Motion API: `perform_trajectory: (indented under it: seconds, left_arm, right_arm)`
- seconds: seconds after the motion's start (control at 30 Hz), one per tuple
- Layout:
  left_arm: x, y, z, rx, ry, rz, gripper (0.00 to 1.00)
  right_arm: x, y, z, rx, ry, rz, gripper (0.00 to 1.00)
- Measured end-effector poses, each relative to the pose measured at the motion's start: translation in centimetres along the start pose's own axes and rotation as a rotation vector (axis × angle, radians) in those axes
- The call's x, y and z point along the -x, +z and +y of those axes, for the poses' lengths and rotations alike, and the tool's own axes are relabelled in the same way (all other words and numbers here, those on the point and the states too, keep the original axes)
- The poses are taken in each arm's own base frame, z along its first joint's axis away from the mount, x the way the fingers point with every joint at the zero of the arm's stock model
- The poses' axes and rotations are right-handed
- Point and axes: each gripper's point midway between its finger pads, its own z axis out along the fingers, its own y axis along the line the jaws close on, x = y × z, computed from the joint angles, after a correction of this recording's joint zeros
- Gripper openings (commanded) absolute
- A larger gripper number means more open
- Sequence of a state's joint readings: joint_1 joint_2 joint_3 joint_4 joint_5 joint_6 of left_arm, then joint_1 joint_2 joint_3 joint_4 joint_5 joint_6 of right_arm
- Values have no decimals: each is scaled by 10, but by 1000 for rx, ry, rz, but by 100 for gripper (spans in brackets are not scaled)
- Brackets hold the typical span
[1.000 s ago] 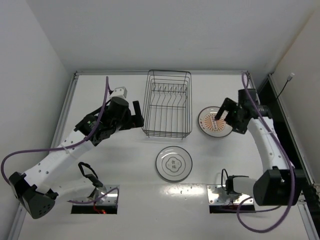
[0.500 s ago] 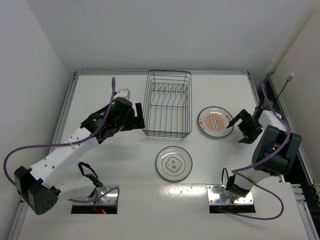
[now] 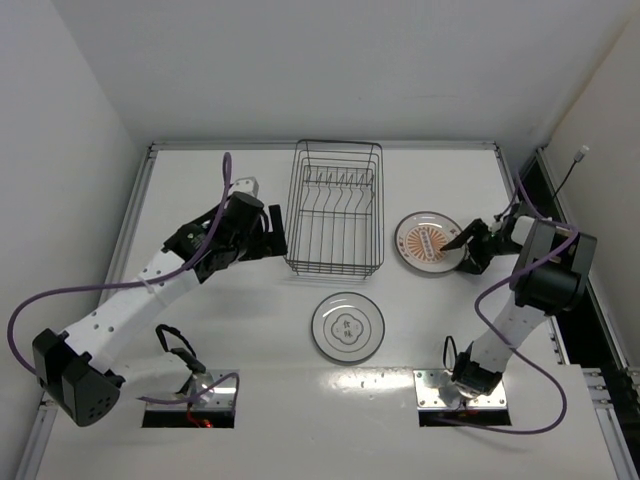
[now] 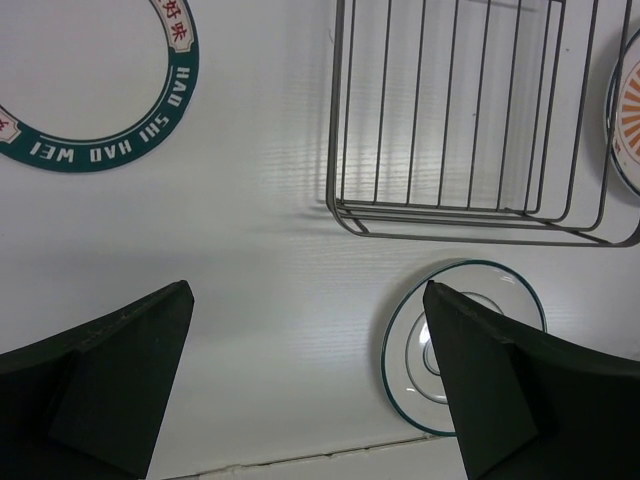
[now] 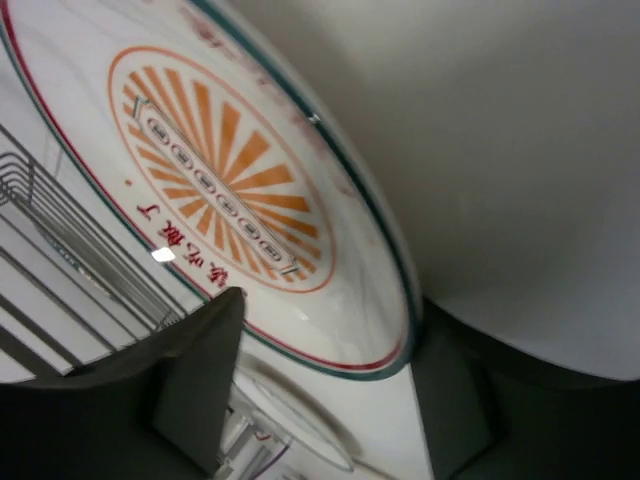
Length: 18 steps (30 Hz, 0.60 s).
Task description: Load the plates into the dish rack
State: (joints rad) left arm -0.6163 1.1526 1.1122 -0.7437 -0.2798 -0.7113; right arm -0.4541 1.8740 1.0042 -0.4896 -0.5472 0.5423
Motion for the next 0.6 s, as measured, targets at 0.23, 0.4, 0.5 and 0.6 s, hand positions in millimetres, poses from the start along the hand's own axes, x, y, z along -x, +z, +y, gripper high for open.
perform_trajectory:
  seconds: [0.23,0.4,0.5,0.6]
  left_arm:
    - [1,3,3,17,0,14,100]
    - [-3,7,3,20,4,36,100]
    - [-5,8,1,13,5,48,100]
    - [-6,8,0,6,4,51,100]
  right_arm:
    - [12,16,5,34,-16,10,7]
    - [17,8,14,45,-61,1,0]
    - [20,-12,26,34,-111,-51,0]
    - [27,-41,47,24,-181,-143,0]
